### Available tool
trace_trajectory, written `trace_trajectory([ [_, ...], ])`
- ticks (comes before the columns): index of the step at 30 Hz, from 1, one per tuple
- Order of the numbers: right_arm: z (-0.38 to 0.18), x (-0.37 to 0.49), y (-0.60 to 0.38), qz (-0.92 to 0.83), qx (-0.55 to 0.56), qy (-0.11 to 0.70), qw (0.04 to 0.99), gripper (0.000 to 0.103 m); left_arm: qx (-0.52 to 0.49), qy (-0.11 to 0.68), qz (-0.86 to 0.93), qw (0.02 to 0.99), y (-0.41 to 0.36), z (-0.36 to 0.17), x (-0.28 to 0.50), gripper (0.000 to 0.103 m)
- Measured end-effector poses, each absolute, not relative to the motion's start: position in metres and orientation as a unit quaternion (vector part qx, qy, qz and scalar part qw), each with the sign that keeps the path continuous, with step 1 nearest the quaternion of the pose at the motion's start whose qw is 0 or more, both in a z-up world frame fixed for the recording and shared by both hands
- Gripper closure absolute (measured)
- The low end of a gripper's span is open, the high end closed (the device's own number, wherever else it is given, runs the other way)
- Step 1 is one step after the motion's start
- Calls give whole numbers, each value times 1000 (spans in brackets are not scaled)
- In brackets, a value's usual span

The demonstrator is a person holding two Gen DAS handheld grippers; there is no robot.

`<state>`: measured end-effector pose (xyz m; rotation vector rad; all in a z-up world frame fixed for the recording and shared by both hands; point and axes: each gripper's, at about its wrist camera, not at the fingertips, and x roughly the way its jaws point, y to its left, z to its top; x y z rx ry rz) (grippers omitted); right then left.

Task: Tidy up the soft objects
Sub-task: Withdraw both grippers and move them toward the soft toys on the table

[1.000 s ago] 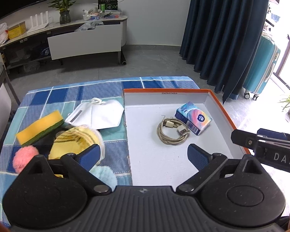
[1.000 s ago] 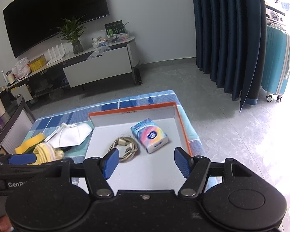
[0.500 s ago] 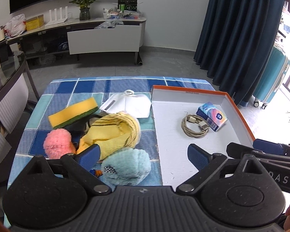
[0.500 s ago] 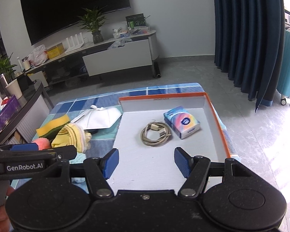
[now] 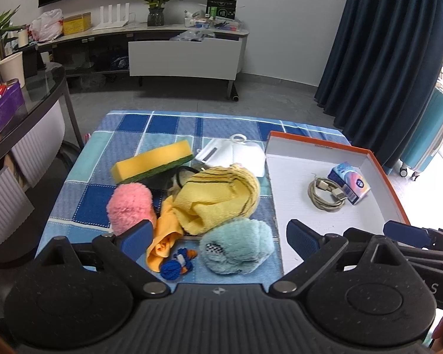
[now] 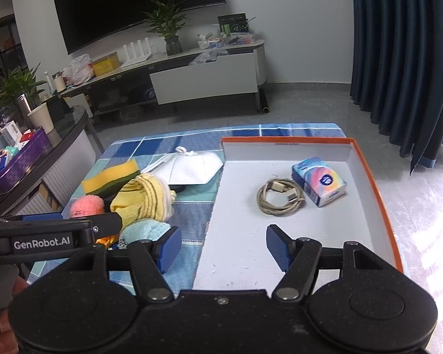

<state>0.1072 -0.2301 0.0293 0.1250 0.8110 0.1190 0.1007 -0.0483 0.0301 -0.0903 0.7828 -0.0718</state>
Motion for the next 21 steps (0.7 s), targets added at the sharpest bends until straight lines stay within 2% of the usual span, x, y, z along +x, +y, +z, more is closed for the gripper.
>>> trace_trajectory([
  [21,17,116,-189,96,41,413,905,26,-62,393,-4,917,-8,20,96,4],
])
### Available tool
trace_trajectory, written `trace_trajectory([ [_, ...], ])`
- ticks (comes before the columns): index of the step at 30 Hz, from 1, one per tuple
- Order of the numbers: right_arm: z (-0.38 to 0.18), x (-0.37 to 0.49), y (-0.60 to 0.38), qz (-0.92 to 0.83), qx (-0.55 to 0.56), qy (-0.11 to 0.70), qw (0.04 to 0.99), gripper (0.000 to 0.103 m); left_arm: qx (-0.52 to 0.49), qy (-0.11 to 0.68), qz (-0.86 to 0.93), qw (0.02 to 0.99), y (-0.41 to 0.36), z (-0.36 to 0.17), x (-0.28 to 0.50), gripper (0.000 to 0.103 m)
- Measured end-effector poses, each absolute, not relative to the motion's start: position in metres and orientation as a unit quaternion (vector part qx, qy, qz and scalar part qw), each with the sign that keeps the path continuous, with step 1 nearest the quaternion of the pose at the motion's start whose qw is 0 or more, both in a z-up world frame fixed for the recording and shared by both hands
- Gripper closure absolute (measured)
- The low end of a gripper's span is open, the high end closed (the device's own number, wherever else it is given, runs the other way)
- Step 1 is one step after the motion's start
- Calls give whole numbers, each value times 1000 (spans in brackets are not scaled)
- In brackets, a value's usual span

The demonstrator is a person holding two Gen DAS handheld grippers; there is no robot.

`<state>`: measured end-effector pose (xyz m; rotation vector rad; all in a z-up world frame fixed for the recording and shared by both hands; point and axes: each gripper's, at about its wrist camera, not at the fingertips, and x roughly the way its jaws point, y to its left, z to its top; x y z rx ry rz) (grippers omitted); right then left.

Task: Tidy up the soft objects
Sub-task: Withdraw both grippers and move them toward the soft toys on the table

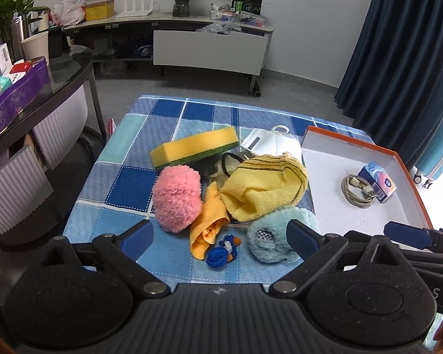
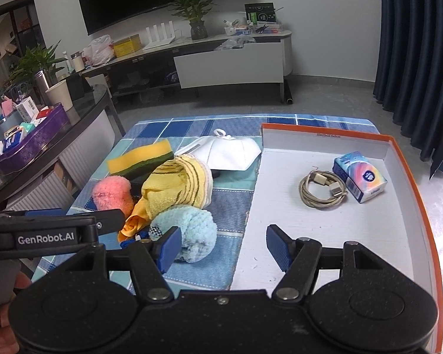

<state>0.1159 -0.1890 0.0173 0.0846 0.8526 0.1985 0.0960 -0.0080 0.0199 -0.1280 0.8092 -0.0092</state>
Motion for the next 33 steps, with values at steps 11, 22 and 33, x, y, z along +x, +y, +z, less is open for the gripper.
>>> trace_trajectory([
  [11,8,122,-168,114,36,425,897,26,-82,400,8,913,13,11,95,4],
  [22,-2,129,-158,120,34,434,892,25,-97,409,27,907,33,0,101,4],
  [33,-13,136,-156,120,38,447,886,25,-94,417,34,903,45,-10,122,3],
])
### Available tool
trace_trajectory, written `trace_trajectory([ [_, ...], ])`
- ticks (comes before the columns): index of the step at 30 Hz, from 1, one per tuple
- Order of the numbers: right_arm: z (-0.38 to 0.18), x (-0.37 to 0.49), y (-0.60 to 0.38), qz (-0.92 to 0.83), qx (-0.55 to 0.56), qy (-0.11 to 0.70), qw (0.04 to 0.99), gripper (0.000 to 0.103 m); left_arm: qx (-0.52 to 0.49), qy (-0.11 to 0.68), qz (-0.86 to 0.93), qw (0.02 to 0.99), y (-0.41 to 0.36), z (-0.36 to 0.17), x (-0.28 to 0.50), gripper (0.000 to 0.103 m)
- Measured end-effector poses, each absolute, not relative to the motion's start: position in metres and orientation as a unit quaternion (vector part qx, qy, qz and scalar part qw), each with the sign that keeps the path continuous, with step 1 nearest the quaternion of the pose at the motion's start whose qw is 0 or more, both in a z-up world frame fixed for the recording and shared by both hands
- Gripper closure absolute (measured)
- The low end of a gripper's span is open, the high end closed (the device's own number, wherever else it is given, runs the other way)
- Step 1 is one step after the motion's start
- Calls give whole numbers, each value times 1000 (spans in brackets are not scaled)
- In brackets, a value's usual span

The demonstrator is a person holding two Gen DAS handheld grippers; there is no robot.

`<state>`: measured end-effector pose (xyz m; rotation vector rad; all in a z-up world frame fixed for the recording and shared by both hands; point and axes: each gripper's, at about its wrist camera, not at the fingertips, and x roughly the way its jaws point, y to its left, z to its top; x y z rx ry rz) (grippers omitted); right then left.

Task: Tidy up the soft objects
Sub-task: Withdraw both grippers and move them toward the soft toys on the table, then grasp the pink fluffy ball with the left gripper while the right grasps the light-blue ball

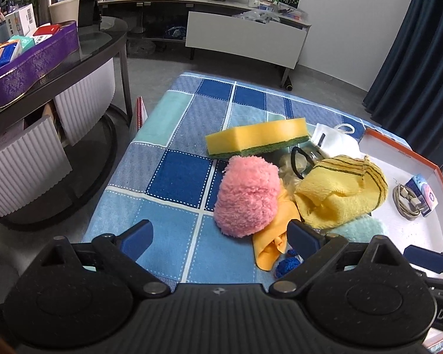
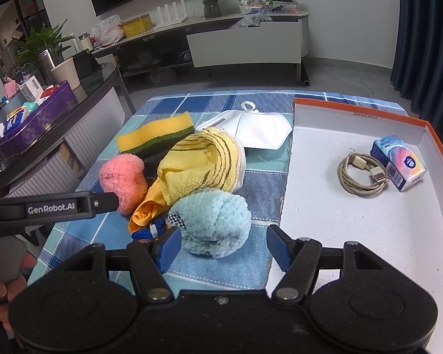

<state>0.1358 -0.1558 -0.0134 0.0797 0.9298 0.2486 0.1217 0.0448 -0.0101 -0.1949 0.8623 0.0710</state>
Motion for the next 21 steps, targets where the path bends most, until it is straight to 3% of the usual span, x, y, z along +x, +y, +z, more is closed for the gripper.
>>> trace_trajectory([
  [19,-42,165,-142,138,54,475,868,15,-83,428,7,900,48,-31,157,0],
  [21,-48,170,-141,139,58,482,863,15,-87,429,5,899,48,-34,160,6],
])
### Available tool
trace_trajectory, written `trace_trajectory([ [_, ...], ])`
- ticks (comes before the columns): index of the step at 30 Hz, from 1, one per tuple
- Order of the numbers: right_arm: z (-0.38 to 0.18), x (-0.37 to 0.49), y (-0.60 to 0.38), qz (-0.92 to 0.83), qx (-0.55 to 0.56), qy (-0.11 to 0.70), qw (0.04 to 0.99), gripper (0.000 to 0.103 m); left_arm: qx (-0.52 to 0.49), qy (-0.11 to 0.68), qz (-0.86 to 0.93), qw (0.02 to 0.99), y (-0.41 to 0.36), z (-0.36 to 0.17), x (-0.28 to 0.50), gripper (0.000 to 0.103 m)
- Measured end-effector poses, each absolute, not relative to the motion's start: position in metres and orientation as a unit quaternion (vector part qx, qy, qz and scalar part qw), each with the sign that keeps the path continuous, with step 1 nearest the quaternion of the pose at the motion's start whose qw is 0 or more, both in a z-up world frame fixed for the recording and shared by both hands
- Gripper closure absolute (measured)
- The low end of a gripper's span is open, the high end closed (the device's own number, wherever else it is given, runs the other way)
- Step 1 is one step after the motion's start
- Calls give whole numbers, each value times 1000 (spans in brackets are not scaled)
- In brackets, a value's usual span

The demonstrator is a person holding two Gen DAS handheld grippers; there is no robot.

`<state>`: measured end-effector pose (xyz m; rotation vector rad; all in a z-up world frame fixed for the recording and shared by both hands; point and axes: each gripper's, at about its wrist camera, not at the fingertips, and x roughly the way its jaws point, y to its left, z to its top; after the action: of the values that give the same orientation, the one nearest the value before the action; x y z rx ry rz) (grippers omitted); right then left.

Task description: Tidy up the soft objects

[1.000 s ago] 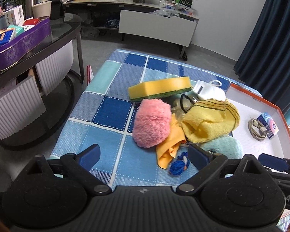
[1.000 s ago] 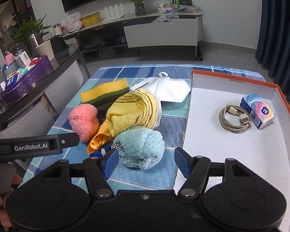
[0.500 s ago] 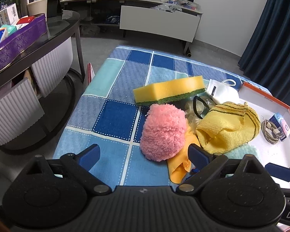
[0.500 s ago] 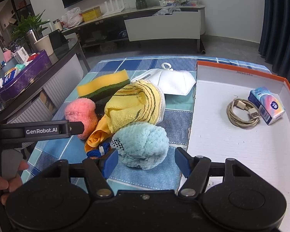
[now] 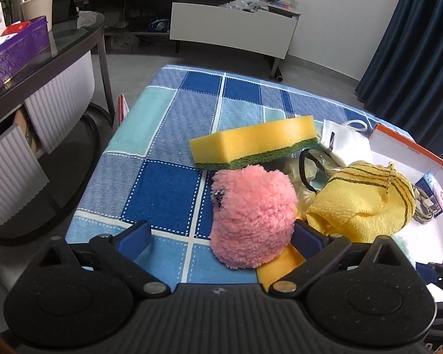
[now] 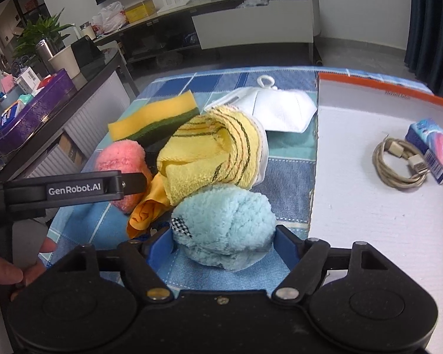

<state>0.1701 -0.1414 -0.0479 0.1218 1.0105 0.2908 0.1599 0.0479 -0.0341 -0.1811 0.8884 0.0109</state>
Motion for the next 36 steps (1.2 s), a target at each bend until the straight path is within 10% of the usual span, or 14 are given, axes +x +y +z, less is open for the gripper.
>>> trace_trajectory([
  [4,-53,173,-139,151,73,481,861,26,-104,426,-7,899,52,-40,162,24],
  [7,-50,169,-140,152,69,472,866,37,-111,426,-21,898,54,-39,160,57],
  [36,11,100,-171,163,87,424,887,40,-108,377,-27,920,53,13,64,60],
])
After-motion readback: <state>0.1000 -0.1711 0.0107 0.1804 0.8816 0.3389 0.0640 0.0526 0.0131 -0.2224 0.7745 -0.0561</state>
